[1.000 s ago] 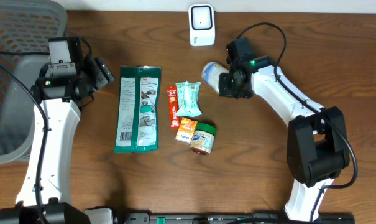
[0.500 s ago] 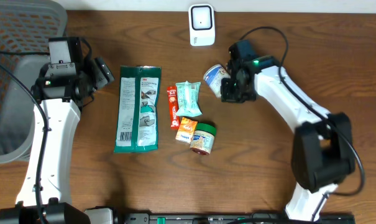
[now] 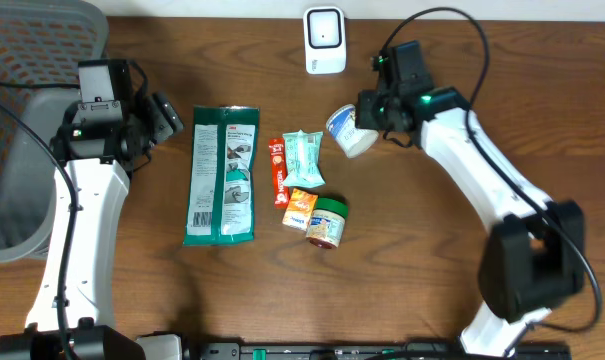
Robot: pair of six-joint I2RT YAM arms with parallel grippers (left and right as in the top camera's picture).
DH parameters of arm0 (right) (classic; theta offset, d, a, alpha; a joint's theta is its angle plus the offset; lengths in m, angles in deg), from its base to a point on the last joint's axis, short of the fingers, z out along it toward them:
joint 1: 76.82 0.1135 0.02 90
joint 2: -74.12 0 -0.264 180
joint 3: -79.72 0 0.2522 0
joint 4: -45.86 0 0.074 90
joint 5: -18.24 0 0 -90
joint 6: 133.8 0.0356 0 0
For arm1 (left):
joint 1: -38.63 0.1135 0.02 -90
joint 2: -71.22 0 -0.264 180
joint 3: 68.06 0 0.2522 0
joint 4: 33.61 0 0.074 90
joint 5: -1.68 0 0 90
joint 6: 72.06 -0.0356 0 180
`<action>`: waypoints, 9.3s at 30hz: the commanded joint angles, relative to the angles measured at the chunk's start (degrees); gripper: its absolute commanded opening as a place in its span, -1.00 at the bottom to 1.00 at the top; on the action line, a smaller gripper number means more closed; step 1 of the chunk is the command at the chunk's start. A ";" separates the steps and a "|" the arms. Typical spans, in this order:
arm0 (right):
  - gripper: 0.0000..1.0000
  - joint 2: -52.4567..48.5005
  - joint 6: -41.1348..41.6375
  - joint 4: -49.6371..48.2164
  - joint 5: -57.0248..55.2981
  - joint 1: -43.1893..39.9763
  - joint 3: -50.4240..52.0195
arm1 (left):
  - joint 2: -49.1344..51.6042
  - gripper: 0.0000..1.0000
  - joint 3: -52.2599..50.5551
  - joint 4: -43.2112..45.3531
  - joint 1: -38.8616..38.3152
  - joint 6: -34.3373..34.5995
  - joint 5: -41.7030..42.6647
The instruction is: Scan the item barcode
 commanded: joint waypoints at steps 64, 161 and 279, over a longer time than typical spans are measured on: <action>-0.98 -2.67 -4.85 11.72 3.30 -26.86 0.04 | 0.22 0.72 0.46 -0.13 0.20 -0.55 -0.50; -0.98 -9.11 -17.35 35.87 24.52 -5.68 -2.64 | 0.22 0.72 0.46 -0.11 0.20 -0.52 -0.50; -0.13 -0.31 -16.37 31.61 20.52 1.55 -0.61 | 0.22 0.72 0.46 -0.13 0.20 -0.52 -0.50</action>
